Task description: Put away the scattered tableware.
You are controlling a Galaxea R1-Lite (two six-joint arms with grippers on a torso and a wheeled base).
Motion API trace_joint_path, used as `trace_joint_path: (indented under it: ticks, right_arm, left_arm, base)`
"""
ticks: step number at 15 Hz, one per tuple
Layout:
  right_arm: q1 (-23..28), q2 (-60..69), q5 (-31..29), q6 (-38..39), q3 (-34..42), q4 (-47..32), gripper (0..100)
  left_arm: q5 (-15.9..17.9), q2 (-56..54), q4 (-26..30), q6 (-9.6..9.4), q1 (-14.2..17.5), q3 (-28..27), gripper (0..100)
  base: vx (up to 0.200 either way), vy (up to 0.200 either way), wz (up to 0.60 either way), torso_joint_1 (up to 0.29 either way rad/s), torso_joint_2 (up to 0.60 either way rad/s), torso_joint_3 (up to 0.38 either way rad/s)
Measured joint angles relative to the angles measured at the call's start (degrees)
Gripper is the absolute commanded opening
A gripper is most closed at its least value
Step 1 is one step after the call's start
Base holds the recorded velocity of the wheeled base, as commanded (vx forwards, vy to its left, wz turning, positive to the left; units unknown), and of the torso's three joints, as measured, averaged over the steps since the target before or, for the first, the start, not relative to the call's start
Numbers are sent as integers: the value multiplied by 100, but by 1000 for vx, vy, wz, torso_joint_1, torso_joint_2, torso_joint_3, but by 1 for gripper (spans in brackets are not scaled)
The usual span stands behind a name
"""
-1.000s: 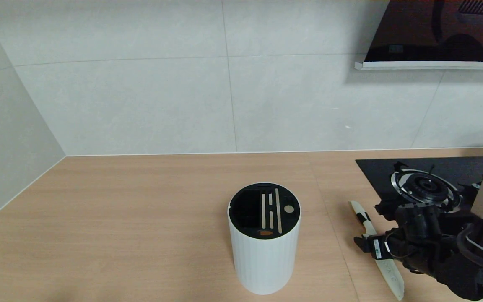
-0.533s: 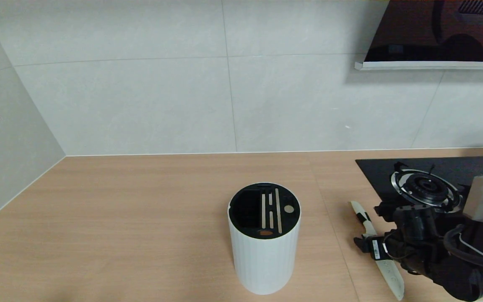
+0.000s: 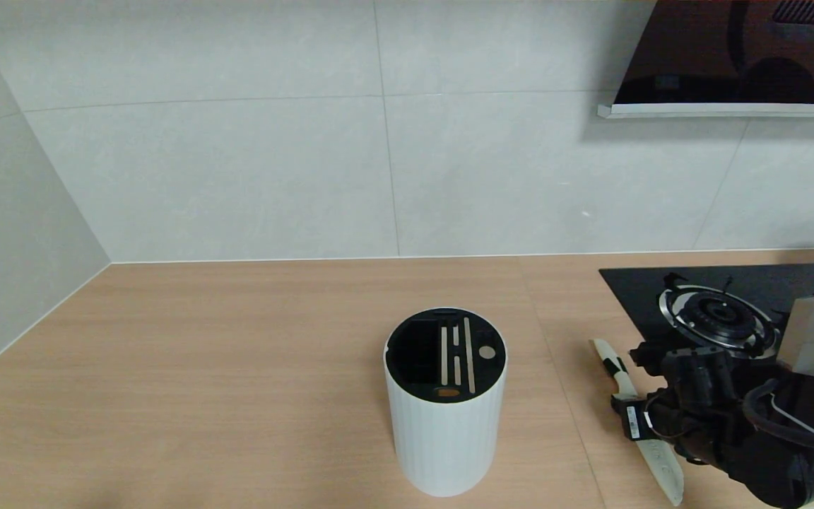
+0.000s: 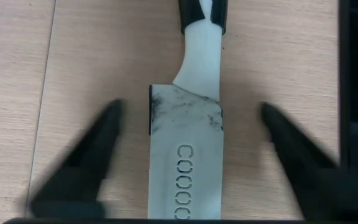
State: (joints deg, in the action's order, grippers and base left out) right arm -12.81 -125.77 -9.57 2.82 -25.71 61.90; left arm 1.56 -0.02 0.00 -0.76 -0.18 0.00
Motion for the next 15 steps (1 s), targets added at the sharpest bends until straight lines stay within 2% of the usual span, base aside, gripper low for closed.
trace_joint_path:
  ticks: [10,15]
  right_arm:
    - [-2,72,-11,5,41,-43,0]
    - [-85,763,21,-26,344,-18,0]
  left_arm:
    - [2,0,0,-2,0,0,100]
    - [2,0,0,-44,2,0,100]
  base:
    - [0,0,0,0,0,0]
    - [0,0,0,0,0,0]
